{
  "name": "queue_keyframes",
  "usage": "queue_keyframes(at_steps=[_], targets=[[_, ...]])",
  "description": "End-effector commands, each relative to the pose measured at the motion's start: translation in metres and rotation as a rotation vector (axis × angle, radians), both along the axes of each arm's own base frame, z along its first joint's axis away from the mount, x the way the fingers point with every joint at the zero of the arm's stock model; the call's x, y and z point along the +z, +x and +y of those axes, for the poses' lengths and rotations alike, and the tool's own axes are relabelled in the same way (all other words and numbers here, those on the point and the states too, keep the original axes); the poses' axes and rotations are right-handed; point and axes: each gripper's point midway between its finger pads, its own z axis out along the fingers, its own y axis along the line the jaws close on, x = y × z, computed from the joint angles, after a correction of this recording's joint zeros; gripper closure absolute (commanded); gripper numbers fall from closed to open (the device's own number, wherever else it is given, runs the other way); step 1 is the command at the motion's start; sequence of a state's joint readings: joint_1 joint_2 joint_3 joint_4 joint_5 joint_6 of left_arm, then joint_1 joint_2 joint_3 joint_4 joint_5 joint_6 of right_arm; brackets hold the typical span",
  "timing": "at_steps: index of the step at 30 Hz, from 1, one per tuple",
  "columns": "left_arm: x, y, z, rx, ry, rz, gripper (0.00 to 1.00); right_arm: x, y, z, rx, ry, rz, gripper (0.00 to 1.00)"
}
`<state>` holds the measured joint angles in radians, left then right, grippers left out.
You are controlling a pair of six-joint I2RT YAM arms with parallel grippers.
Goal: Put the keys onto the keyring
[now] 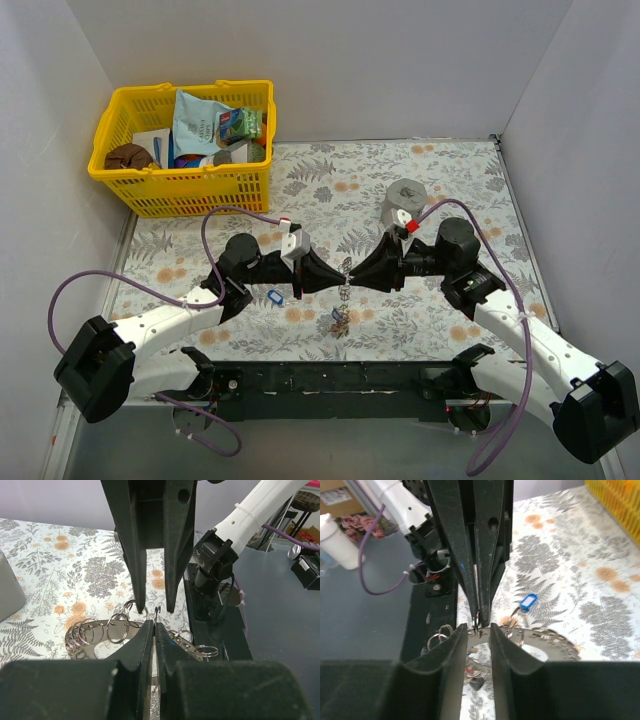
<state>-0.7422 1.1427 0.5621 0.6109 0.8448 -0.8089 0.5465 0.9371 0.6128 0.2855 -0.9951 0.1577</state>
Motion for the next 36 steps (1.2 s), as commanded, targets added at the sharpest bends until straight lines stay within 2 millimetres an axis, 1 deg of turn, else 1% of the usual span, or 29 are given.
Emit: queue_keyframes(at_steps=[1,2,3,6,7,9,12,14,17,20,21,25,27,28,30,31,33,34,36], targets=[[0.014,0.003,0.003,0.039,-0.055,-0.042,1.00,0.032,0.007,-0.005,-0.086,0.073,-0.120,0.55],[0.011,0.003,0.004,0.042,-0.054,-0.038,1.00,0.028,0.006,-0.006,-0.097,0.078,-0.114,0.47],[0.012,0.003,0.005,0.047,-0.057,-0.038,1.00,0.035,0.007,-0.008,-0.115,0.107,-0.130,0.32],[0.011,0.004,0.006,0.061,-0.060,-0.029,1.00,0.045,0.003,-0.014,-0.124,0.148,-0.149,0.16],[0.011,0.004,0.006,0.062,-0.063,-0.029,1.00,0.047,0.002,-0.017,-0.124,0.160,-0.154,0.14],[0.012,0.003,0.007,0.064,-0.065,-0.027,1.00,0.051,-0.002,-0.019,-0.104,0.185,-0.152,0.12],[0.011,0.003,0.008,0.074,-0.071,-0.025,1.00,0.050,-0.003,-0.018,-0.080,0.185,-0.147,0.11],[0.010,0.006,0.009,0.089,-0.070,-0.010,1.00,0.050,-0.001,-0.017,-0.079,0.183,-0.145,0.11],[0.013,0.008,0.009,0.091,-0.063,0.006,1.00,0.052,0.003,-0.016,-0.087,0.180,-0.140,0.09],[0.015,0.014,0.012,0.123,-0.064,0.026,1.00,0.049,0.006,-0.015,-0.093,0.173,-0.131,0.07],[0.013,0.019,0.015,0.147,-0.065,0.034,1.00,0.047,0.007,-0.015,-0.094,0.171,-0.129,0.07],[0.019,0.034,0.027,0.210,-0.093,0.062,1.00,0.042,0.010,-0.015,-0.104,0.157,-0.117,0.04],[0.028,0.042,0.034,0.247,-0.101,0.055,1.00,0.039,0.012,-0.014,-0.107,0.148,-0.107,0.04],[0.027,0.046,0.037,0.271,-0.095,0.065,1.00,0.036,0.014,-0.013,-0.102,0.138,-0.099,0.04],[0.034,0.054,0.045,0.317,-0.099,0.054,1.00,0.032,0.015,-0.012,-0.096,0.126,-0.093,0.04],[0.034,0.055,0.049,0.335,-0.093,0.057,1.00,0.030,0.015,-0.012,-0.101,0.122,-0.091,0.04],[0.038,0.065,0.058,0.395,-0.095,0.050,1.00,0.024,0.019,-0.014,-0.135,0.103,-0.080,0.04],[0.040,0.066,0.063,0.418,-0.090,0.053,1.00,0.025,0.019,-0.016,-0.151,0.104,-0.084,0.04],[0.043,0.070,0.070,0.441,-0.082,0.045,1.00,0.019,0.022,-0.018,-0.187,0.090,-0.069,0.04]])
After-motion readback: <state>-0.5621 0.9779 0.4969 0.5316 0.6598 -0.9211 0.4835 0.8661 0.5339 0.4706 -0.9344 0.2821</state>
